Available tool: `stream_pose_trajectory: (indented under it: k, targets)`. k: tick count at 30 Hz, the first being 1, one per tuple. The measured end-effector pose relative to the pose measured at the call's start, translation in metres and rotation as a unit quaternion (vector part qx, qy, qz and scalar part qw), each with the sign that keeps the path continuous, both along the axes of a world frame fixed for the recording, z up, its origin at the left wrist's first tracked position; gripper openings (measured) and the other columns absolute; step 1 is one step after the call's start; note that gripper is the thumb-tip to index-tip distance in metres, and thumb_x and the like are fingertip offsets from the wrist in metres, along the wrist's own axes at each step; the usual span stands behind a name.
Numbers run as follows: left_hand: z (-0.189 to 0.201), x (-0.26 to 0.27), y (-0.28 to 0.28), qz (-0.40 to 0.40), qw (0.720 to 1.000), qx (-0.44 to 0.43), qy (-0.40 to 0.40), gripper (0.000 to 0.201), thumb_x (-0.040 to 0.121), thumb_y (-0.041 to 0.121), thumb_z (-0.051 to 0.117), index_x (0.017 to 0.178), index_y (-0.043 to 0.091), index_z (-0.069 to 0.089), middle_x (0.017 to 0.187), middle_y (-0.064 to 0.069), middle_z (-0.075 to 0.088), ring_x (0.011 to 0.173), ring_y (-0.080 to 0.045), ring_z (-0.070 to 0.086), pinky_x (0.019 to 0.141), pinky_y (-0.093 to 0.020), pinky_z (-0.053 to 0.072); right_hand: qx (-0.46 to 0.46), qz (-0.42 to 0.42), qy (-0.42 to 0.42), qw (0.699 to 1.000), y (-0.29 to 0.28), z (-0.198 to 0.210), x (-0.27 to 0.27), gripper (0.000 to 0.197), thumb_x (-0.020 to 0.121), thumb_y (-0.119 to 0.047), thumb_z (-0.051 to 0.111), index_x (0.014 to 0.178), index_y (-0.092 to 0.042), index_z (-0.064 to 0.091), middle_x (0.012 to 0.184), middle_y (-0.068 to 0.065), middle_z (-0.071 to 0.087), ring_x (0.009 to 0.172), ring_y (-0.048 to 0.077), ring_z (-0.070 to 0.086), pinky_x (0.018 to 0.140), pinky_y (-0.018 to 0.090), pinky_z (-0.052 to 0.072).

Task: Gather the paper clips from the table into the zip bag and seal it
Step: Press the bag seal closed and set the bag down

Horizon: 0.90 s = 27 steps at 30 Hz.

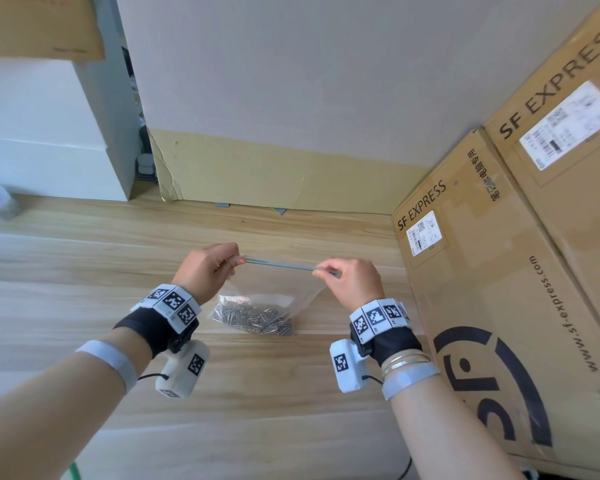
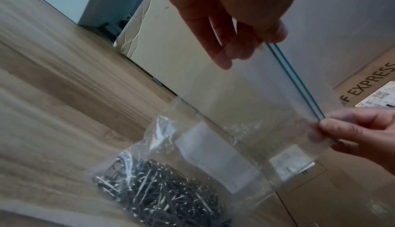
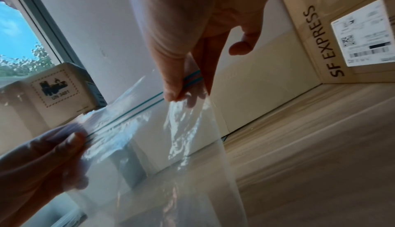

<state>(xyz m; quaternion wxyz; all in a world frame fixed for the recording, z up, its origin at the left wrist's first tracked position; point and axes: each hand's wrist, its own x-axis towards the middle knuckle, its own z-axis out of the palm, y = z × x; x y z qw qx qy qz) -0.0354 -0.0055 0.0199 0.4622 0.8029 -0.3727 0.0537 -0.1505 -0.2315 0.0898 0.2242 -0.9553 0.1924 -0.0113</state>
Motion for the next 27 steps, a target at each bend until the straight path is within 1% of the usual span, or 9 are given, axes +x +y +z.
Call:
stream_pose_trajectory:
  k: [3, 7, 9, 12, 15, 19, 21, 24, 27]
  targets:
    - [0.001, 0.0, 0.0, 0.003, 1.0, -0.004, -0.012, 0.032, 0.087, 0.043, 0.039, 0.066, 0.018, 0.044, 0.053, 0.005, 0.053, 0.051, -0.007, 0.047, 0.048, -0.02, 0.039, -0.003, -0.02, -0.002, 1.0, -0.005, 0.0, -0.003, 0.014, 0.079, -0.037, 0.065, 0.08, -0.026, 0.073, 0.08, -0.003, 0.074, 0.078, 0.018, 0.065, 0.071, 0.027, 0.051]
    - [0.0, -0.002, 0.0, 0.006, 1.0, -0.008, -0.007, 0.057, 0.089, 0.056, 0.03, 0.064, 0.008, 0.049, 0.053, 0.008, 0.052, 0.046, -0.005, 0.046, 0.049, -0.013, 0.036, -0.003, -0.04, -0.003, 0.999, -0.008, -0.004, -0.005, 0.016, 0.078, -0.038, 0.067, 0.076, -0.023, 0.073, 0.073, 0.0, 0.072, 0.072, 0.019, 0.063, 0.065, 0.026, 0.05]
    - [0.0, -0.002, 0.001, 0.006, 1.0, -0.013, 0.008, 0.059, 0.089, 0.056, 0.03, 0.063, 0.007, 0.05, 0.053, 0.009, 0.051, 0.054, -0.007, 0.048, 0.049, -0.009, 0.036, 0.006, -0.052, -0.011, 0.999, -0.008, -0.006, -0.004, 0.019, 0.076, -0.038, 0.069, 0.072, -0.02, 0.072, 0.066, 0.001, 0.071, 0.067, 0.019, 0.064, 0.065, 0.029, 0.052]
    - [0.001, -0.003, -0.001, 0.0, 0.999, -0.013, 0.037, 0.051, 0.087, 0.05, 0.042, 0.064, 0.006, 0.051, 0.052, 0.01, 0.051, 0.061, -0.003, 0.052, 0.051, -0.003, 0.037, 0.048, -0.078, -0.023, 0.996, -0.011, -0.008, -0.003, 0.023, 0.074, -0.037, 0.072, 0.066, -0.015, 0.07, 0.057, 0.002, 0.068, 0.056, 0.013, 0.064, 0.063, 0.026, 0.053]
    - [0.003, -0.004, -0.007, 0.011, 0.995, 0.009, 0.094, 0.023, 0.082, 0.027, 0.061, 0.068, 0.01, 0.056, 0.055, 0.016, 0.054, 0.059, 0.011, 0.057, 0.054, -0.001, 0.04, 0.089, -0.106, -0.042, 0.989, -0.014, -0.013, -0.002, 0.029, 0.07, -0.037, 0.075, 0.061, -0.01, 0.066, 0.056, 0.004, 0.069, 0.051, 0.011, 0.063, 0.062, 0.025, 0.052]
    - [0.008, -0.004, -0.009, 0.019, 0.988, 0.019, 0.15, 0.016, 0.082, 0.021, 0.06, 0.069, 0.019, 0.052, 0.06, 0.015, 0.058, 0.059, 0.012, 0.057, 0.056, -0.002, 0.041, 0.125, -0.124, -0.046, 0.983, -0.018, -0.026, -0.001, 0.036, 0.07, -0.037, 0.075, 0.056, -0.012, 0.054, 0.053, 0.001, 0.059, 0.049, 0.013, 0.05, 0.057, 0.028, 0.044]
    - [0.008, -0.003, -0.008, 0.026, 0.982, 0.013, 0.185, 0.018, 0.085, 0.022, 0.057, 0.069, 0.027, 0.049, 0.058, 0.015, 0.06, 0.06, 0.008, 0.059, 0.059, -0.004, 0.043, 0.18, -0.116, -0.034, 0.976, -0.02, -0.034, -0.001, 0.029, 0.071, -0.04, 0.073, 0.07, -0.018, 0.054, 0.068, -0.005, 0.059, 0.063, 0.01, 0.052, 0.065, 0.027, 0.044]
    - [0.004, -0.001, -0.005, 0.027, 0.966, -0.017, 0.256, 0.013, 0.087, 0.027, 0.052, 0.075, 0.028, 0.052, 0.059, 0.015, 0.065, 0.062, -0.004, 0.061, 0.07, -0.022, 0.052, 0.3, -0.087, 0.053, 0.949, -0.016, -0.046, -0.001, 0.062, 0.073, -0.05, 0.063, 0.121, -0.015, 0.049, 0.121, -0.006, 0.055, 0.109, 0.015, 0.055, 0.097, 0.039, 0.046]
    - [-0.002, -0.001, -0.002, 0.045, 0.959, 0.017, 0.279, 0.008, 0.086, 0.024, 0.058, 0.092, 0.019, 0.056, 0.081, 0.004, 0.068, 0.077, -0.016, 0.063, 0.078, -0.031, 0.049, 0.322, -0.061, 0.054, 0.943, -0.006, -0.059, -0.002, 0.022, 0.086, -0.031, 0.057, 0.106, -0.022, 0.06, 0.117, 0.0, 0.063, 0.108, 0.015, 0.057, 0.099, 0.045, 0.046]
